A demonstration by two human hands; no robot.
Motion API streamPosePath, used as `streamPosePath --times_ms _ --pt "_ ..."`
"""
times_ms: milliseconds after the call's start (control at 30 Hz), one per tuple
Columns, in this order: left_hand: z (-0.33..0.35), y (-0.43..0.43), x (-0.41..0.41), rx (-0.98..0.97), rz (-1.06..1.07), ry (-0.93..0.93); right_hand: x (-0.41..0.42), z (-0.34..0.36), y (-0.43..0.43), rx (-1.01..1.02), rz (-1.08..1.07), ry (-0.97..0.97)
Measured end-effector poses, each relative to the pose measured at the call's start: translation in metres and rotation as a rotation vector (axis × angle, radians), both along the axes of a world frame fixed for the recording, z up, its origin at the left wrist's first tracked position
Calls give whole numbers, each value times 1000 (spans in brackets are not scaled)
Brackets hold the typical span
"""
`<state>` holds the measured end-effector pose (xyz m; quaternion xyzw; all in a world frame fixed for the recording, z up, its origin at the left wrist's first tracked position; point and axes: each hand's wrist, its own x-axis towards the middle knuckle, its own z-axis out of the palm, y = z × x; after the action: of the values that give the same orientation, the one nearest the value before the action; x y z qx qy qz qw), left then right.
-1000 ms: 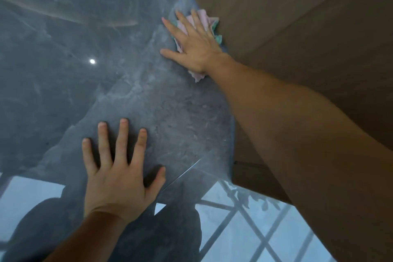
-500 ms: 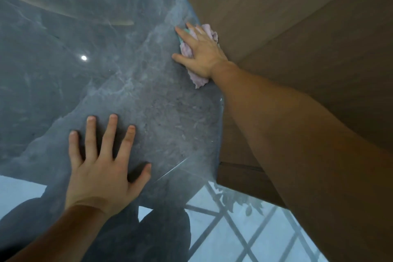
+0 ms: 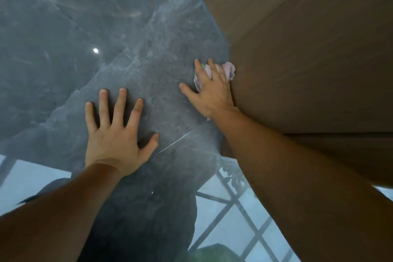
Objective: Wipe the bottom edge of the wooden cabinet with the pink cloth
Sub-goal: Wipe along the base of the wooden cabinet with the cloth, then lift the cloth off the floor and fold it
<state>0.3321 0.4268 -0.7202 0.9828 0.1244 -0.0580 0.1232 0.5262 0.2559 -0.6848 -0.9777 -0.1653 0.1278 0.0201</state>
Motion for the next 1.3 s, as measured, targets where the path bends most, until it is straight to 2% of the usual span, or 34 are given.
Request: streamPosePath --times_ms 133,333,500,567,633,700,833,933,1000,1100,1200,1300 --pt "-1 -2 0 11 11 -6 -51 5 -15 -1 4 86" --pt "-6 -1 -1 14 21 -45 -135 7 -48 -64 160 186" --pt "-10 0 -1 12 20 -67 -181 -4 -87 -32 361 66" --pt "-6 5 3 -6 55 -86 -178 -4 -101 -44 485 22" --pt "-12 -3 -1 27 20 -70 -185 -15 -122 -3 534 18" --pt "-7 -9 1 -9 86 -54 -181 -16 -124 -20 593 -3" --pt "7 -73 0 -61 235 24 -186 -16 -147 14 628 -41" --pt "10 -115 -7 -115 167 37 -195 -15 -170 -1 638 -62" --pt "9 -131 -14 -125 97 25 -197 -16 -192 -17 604 -71" --pt "7 -143 -22 -142 18 12 -198 -11 -246 -101 432 -17" --pt "10 -161 -32 -178 -49 -6 -200 2 -303 -140 157 41" --pt "17 -196 -44 -256 -100 5 -201 9 -314 -79 -138 86"
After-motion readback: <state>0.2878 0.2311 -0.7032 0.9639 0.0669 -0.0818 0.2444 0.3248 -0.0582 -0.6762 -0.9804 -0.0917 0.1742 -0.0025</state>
